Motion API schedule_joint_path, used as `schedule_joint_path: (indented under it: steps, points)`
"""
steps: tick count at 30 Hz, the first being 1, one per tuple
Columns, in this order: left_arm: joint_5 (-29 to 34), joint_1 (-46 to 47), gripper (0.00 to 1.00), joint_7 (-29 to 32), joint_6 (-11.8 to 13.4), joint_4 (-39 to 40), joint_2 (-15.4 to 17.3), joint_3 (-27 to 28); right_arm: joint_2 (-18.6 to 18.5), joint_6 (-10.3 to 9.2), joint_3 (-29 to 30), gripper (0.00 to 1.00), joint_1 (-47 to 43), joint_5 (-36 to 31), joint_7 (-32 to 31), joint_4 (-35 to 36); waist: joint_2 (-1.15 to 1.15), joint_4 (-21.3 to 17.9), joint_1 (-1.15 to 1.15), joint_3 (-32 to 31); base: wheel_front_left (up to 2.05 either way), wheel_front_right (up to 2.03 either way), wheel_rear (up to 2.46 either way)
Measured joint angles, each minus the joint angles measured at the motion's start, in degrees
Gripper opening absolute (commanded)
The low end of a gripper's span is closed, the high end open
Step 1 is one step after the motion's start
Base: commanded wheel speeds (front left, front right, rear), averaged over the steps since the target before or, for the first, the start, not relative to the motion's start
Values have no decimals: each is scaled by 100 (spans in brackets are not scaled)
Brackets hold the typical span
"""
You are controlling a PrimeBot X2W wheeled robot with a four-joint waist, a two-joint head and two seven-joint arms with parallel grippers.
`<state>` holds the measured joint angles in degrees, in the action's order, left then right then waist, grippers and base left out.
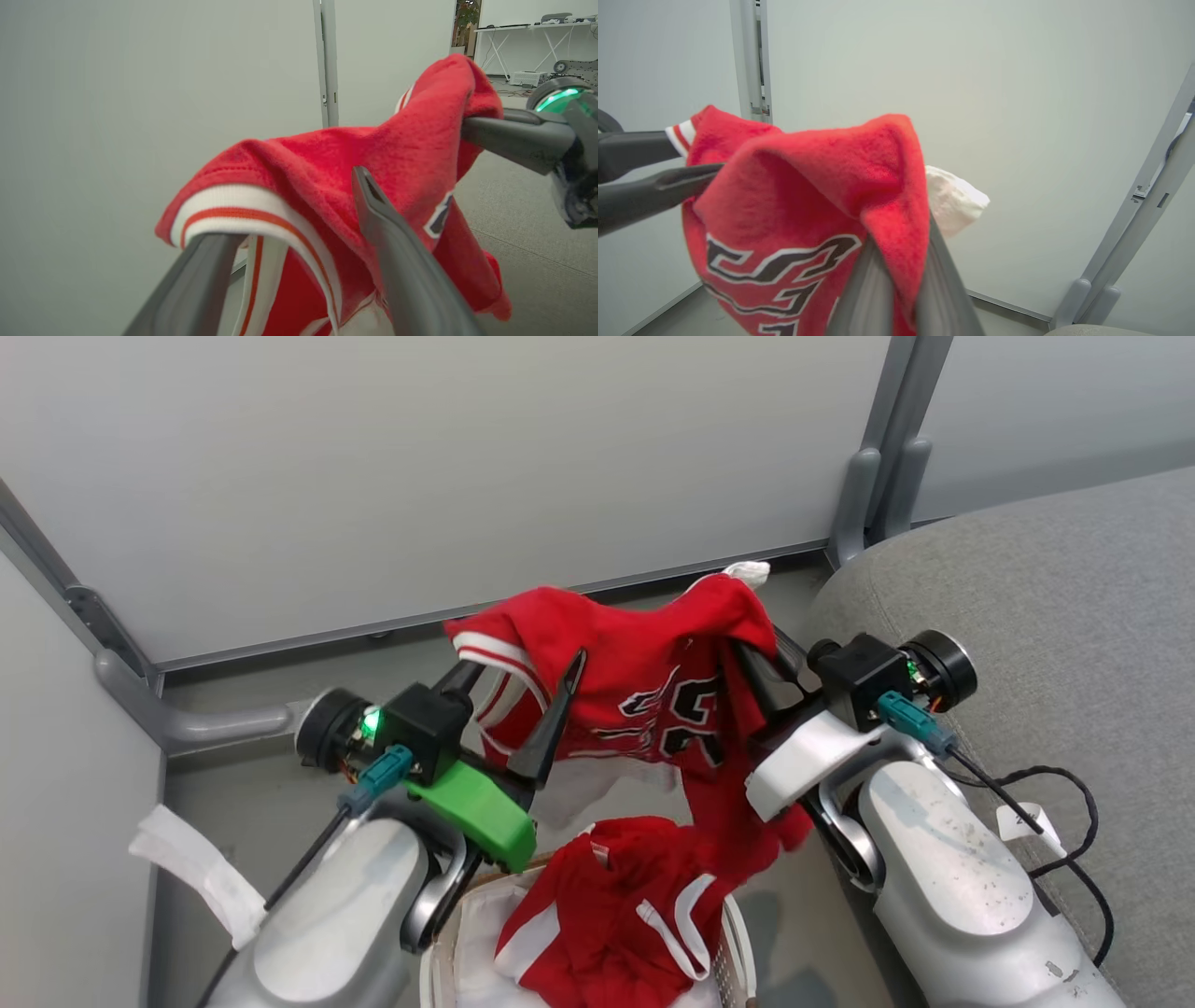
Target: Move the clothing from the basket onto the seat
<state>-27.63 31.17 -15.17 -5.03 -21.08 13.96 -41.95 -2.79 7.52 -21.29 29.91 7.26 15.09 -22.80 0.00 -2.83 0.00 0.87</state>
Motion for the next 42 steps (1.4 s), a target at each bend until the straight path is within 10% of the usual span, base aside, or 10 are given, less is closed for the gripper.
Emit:
schedule_joint_path:
  steps: [26,42]
  points:
    - [803,-1624,100,0,-205,-105,-754,1033,-13,-1,1529,0,-335,-637,-1,368,0,-67,0,46,0,0,0]
    - [1058,-1699,100,0,-229,92,-890,815,-278,0,1848,0,-254,-732,-1,433,0,-921,0,244,0,0,0]
